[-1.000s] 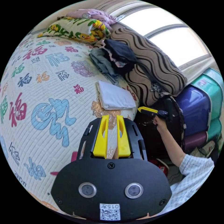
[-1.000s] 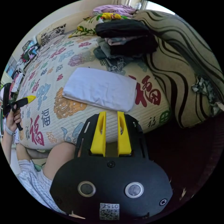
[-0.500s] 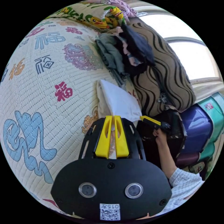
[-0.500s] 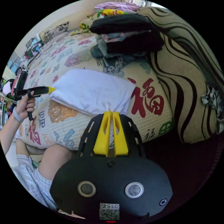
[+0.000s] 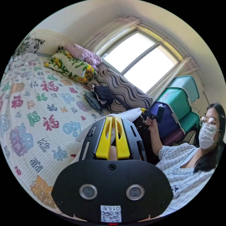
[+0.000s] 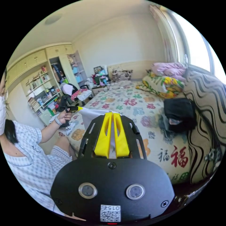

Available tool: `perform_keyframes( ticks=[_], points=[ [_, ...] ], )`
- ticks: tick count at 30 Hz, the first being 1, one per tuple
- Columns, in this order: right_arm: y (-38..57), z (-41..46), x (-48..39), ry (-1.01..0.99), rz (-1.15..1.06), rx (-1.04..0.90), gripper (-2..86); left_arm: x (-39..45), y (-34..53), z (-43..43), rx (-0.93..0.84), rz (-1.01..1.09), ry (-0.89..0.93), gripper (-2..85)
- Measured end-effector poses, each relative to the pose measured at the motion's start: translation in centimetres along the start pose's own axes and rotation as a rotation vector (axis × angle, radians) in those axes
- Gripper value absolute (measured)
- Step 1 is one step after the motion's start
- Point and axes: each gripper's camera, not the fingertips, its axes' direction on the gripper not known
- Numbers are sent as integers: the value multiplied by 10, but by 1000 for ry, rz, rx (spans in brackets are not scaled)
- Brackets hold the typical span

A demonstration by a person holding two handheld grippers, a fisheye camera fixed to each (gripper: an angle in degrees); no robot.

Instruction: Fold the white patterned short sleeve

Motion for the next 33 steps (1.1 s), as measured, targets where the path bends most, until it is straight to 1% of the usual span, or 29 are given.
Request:
perform_keyframes(
  ticks=[2, 3, 4, 5, 6, 7, 9, 10, 11, 12, 13, 14, 15, 16, 19, 21, 23, 25, 27, 30, 32, 33],
  points=[
    [-20, -6, -43, -38, -63, 41, -7, 21, 9, -51, 56, 38, -65, 27],
    [-33, -10, -71, -58, -96, 75, -7, 35, 16, -81, 90, 81, -116, 77],
    [-39, -13, -84, -73, -110, 94, -7, 43, 21, -95, 106, 109, -148, 102],
    [-52, -17, -109, -107, -138, 130, -7, 60, 35, -118, 130, 191, -232, 163],
    [-63, -20, -133, -135, -163, 148, -7, 73, 55, -134, 135, 227, -339, 193],
    [-68, -20, -145, -146, -179, 150, -7, 77, 67, -139, 127, 223, -396, 192],
    [-83, -14, -195, -180, -260, 133, -7, 71, 117, -132, 39, 216, -577, 173],
    [-85, -12, -206, -201, -281, 123, -7, 64, 128, -127, 21, 202, -607, 150],
    [-88, -7, -228, -235, -308, 111, -7, 45, 148, -113, -19, 153, -642, 103],
    [-90, -2, -248, -230, -335, 96, -7, 22, 164, -99, -65, 82, -630, 59],
    [-90, 1, -257, -216, -349, 86, -7, 13, 171, -93, -77, 53, -597, 37],
    [-90, 4, -274, -182, -374, 67, -7, -1, 182, -85, -72, 10, -506, 19],
    [-87, 6, -287, -148, -399, 51, -7, -5, 192, -83, -31, -27, -445, 7],
    [-86, 5, -292, -130, -407, 46, -7, -4, 196, -83, -12, -38, -438, 5],
    [-76, -5, -302, -35, -419, 33, -7, 21, 203, -96, 23, 14, -500, 0],
    [-64, -18, -296, 15, -389, 36, -7, 53, 198, -128, 64, 77, -550, 0],
    [-54, -28, -287, 41, -352, 48, -7, 80, 188, -160, 96, 118, -559, 0],
    [-44, -36, -276, 32, -307, 67, -7, 109, 175, -192, 123, 172, -579, -1],
    [-34, -38, -260, -10, -246, 101, -6, 147, 156, -223, 141, 270, -621, -1],
    [-26, -23, -244, -17, -208, 125, -6, 176, 129, -242, 134, 366, -663, 0],
    [-25, -2, -234, -7, -195, 112, -6, 178, 111, -241, 110, 390, -687, 0],
    [-26, 18, -226, 12, -183, 90, -6, 170, 99, -234, 67, 395, -702, 1]
  ],
)
